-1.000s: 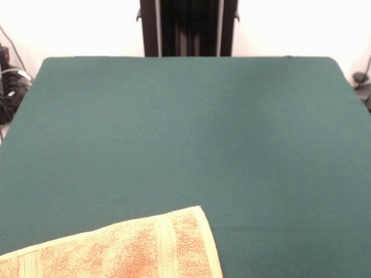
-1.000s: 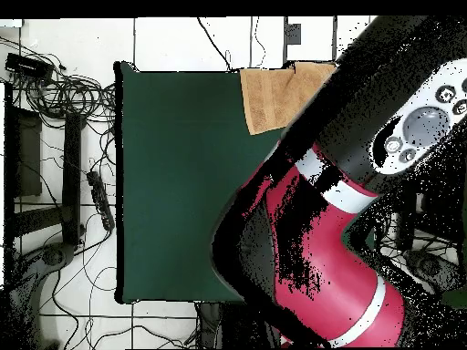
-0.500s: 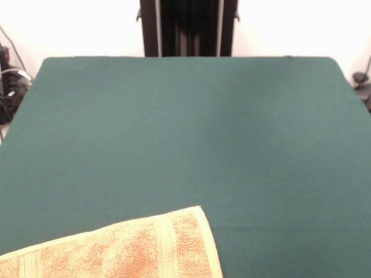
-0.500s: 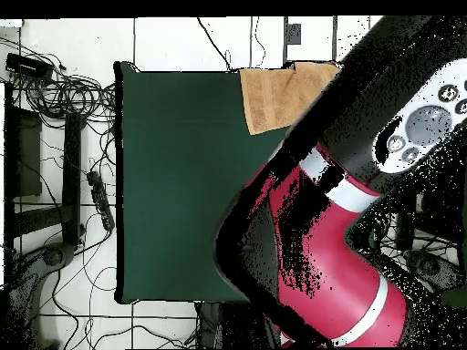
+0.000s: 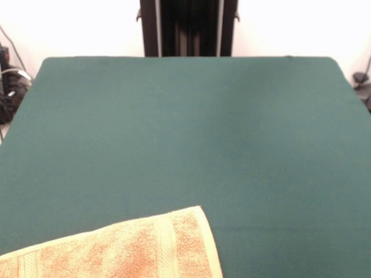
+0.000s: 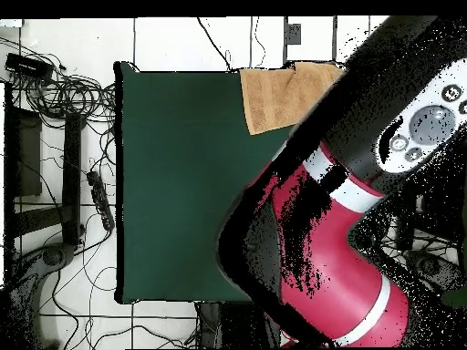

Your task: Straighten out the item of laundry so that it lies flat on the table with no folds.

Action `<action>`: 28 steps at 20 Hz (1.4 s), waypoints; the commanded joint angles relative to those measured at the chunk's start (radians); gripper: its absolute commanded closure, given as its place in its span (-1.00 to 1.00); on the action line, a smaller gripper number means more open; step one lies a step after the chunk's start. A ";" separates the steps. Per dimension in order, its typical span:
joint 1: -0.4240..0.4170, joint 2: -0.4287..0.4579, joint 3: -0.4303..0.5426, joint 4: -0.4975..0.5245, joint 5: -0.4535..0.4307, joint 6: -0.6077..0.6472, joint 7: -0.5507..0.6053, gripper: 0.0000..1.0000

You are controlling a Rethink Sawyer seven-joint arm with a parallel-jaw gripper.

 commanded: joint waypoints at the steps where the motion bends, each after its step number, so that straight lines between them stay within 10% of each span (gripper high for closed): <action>1: 0.010 0.010 0.007 -0.162 -0.077 -0.040 -0.385 1.00; 28: 0.010 0.026 0.000 -0.149 -0.110 -0.076 -0.222 1.00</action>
